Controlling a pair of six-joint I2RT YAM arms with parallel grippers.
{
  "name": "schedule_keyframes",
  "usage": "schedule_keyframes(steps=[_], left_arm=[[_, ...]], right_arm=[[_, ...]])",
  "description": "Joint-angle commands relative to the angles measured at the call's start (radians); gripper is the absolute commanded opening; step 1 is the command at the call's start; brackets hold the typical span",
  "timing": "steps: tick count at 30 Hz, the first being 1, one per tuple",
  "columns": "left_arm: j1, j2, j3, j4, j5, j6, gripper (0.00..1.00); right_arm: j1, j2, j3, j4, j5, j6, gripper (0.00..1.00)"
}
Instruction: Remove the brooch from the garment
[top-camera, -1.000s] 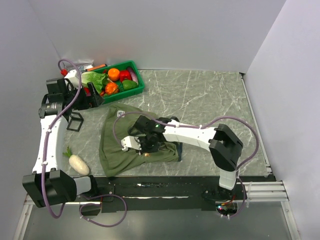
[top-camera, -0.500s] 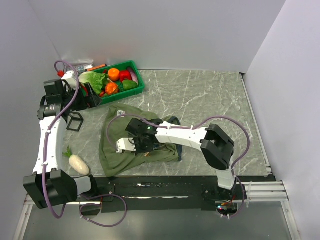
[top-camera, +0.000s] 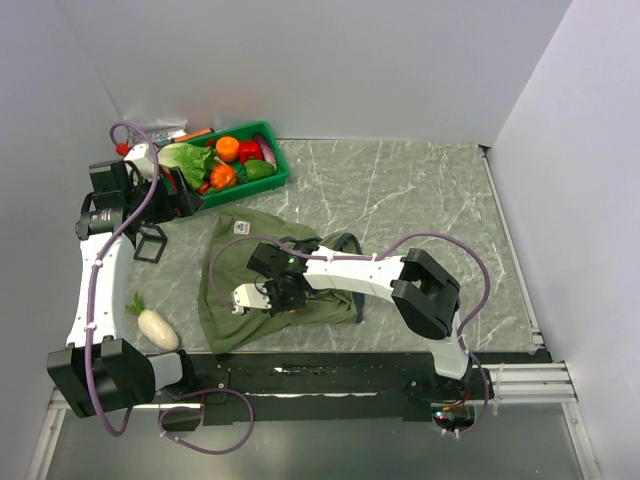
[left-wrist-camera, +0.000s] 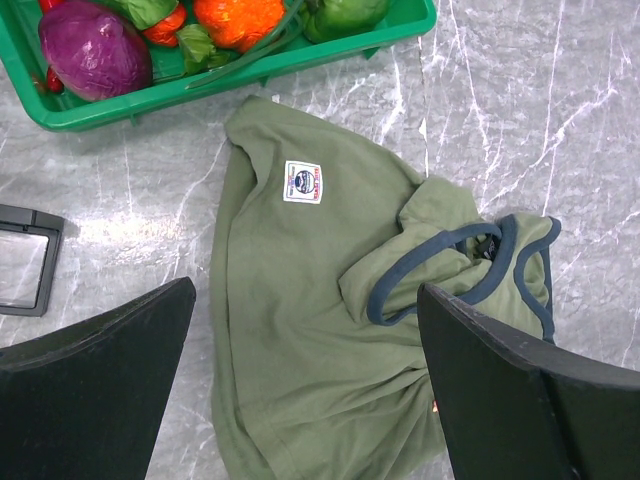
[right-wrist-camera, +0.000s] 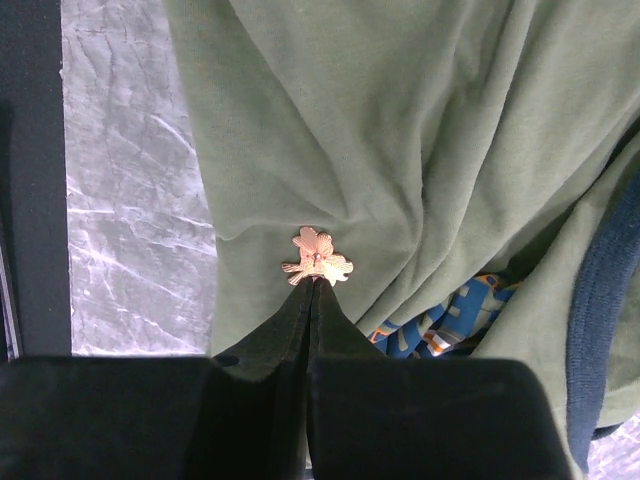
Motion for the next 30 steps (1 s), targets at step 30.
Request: schedule_keyframes(steps=[30], left_arm=[[0.007,0.007,-0.035,0.047,0.019,-0.031,0.99]], right_arm=[[0.001,0.026,0.02,0.018,-0.007,0.02,0.0]])
